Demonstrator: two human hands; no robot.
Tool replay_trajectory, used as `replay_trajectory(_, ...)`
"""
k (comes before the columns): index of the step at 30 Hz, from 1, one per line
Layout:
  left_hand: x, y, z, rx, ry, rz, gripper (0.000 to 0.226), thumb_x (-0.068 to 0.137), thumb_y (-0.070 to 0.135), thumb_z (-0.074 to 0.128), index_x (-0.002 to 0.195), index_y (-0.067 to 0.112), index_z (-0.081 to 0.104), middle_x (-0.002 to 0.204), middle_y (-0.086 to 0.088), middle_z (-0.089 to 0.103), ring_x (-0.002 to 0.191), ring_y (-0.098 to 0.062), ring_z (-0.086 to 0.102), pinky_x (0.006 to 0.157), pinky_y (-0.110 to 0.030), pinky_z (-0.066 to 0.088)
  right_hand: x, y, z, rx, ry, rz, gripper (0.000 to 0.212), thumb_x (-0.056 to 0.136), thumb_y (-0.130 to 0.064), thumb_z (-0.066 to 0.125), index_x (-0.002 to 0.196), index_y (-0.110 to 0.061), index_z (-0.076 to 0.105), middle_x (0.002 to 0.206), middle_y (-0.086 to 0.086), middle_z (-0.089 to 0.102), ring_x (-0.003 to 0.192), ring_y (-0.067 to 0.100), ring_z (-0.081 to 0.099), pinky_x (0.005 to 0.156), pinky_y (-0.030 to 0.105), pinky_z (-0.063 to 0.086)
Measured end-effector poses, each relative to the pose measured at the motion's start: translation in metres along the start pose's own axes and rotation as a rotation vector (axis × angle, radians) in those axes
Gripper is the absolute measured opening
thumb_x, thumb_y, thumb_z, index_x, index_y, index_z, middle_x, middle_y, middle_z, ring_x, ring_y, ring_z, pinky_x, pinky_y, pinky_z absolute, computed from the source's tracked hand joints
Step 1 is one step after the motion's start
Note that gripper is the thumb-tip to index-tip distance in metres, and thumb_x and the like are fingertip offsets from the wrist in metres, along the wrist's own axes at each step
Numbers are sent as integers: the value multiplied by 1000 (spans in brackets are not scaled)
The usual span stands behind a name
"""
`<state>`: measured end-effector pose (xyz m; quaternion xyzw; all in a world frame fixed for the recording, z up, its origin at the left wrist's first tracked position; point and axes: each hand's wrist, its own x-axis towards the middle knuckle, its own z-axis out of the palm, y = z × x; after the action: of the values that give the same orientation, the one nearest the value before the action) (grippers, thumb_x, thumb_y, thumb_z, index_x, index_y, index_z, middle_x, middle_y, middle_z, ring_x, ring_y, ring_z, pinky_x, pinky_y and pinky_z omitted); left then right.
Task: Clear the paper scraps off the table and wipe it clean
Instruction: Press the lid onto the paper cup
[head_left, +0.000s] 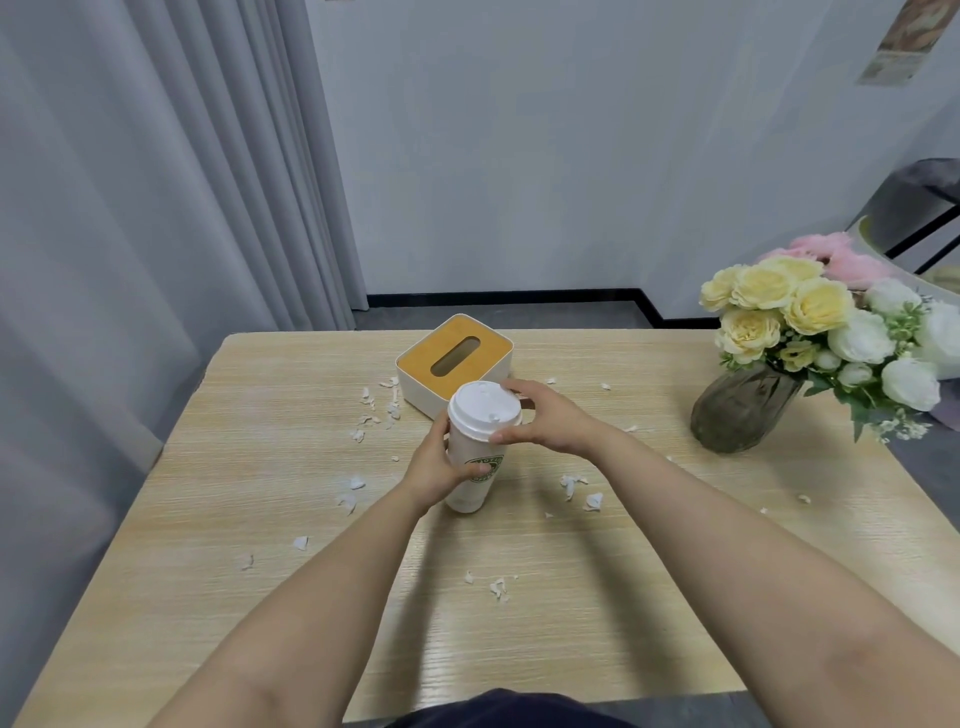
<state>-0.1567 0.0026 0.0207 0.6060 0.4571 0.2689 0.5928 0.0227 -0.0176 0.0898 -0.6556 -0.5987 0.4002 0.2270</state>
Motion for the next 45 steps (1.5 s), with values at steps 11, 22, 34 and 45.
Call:
replay_trajectory(11,1,3,-5,16,-31,-9,106,55,28,81,145,29,25,135,13,41,117,-10,42,84,-19,42,0,3,4,3,29,-70,70,67,-20,84,129,-19,50,113,-11,47,112,14,48,99,30,41)
replay_trajectory(22,-14,10,-28,-76,76,-65,83,80,-21,40,146,27,24,136,8,38,120,-12,43,85,-26,43,-4,3,24,-123,-21,-120,92,66,-39,82,140,-20,32,137,-4,30,122,10,35,106,31,33)
replay_trajectory(34,-29,28,-12,811,142,289,48,103,29,25,149,16,22,157,4,15,145,-13,6,117,-30,7,-20,3,30,-119,-23,-209,86,75,-41,75,143,-21,27,144,-6,35,131,11,35,102,24,32)
replay_trajectory(45,-37,27,-11,1146,55,266,54,101,39,11,151,20,2,158,8,-8,144,-5,-8,117,-27,-4,-20,13,33,-563,39,-381,58,102,-40,23,151,-13,5,158,-2,-5,140,0,-9,114,19,-6)
